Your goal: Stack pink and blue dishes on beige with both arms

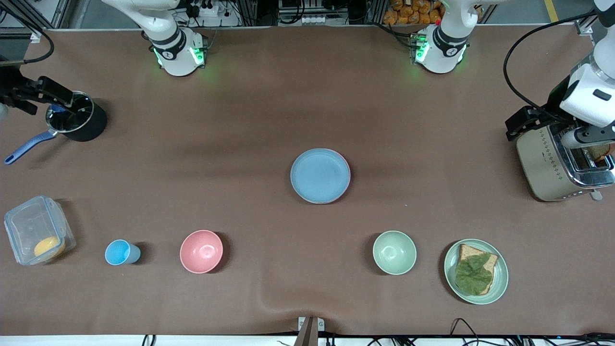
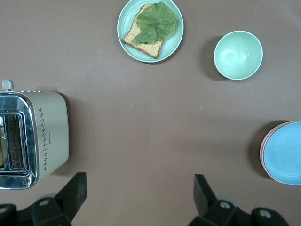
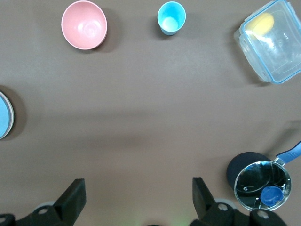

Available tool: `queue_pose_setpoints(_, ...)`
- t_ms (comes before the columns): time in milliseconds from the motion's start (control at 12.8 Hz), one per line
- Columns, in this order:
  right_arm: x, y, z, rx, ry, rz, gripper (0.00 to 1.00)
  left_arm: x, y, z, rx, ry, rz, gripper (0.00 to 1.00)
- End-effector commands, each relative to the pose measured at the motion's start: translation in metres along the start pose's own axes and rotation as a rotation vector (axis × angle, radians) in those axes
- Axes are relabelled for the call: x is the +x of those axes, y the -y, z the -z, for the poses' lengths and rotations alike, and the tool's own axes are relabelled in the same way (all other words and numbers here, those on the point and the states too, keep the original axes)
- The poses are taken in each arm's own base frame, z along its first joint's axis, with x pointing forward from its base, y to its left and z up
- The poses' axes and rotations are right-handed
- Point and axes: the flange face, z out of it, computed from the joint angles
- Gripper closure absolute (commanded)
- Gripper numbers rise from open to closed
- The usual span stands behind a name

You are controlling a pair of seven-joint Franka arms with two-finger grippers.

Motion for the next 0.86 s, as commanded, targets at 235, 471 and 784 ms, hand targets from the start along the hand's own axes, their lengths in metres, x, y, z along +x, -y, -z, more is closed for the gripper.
queue_pose_setpoints(235, 0.001, 0.001, 0.007, -0.020, -0.019, 0.016, 0.00, -0.003, 0.002, 0.007, -0.020, 0.010, -0.024, 0.00)
queue_pose_setpoints(471, 0.003, 0.006, 0.006, -0.019, -0.020, 0.025, 0.00, -0.003, 0.002, 0.012, -0.025, 0.002, -0.024, 0.00)
queue_pose_setpoints(784, 0.005, 0.011, 0.004, -0.019, -0.026, 0.034, 0.00, -0.004, 0.004, 0.016, -0.018, 0.021, -0.022, 0.00)
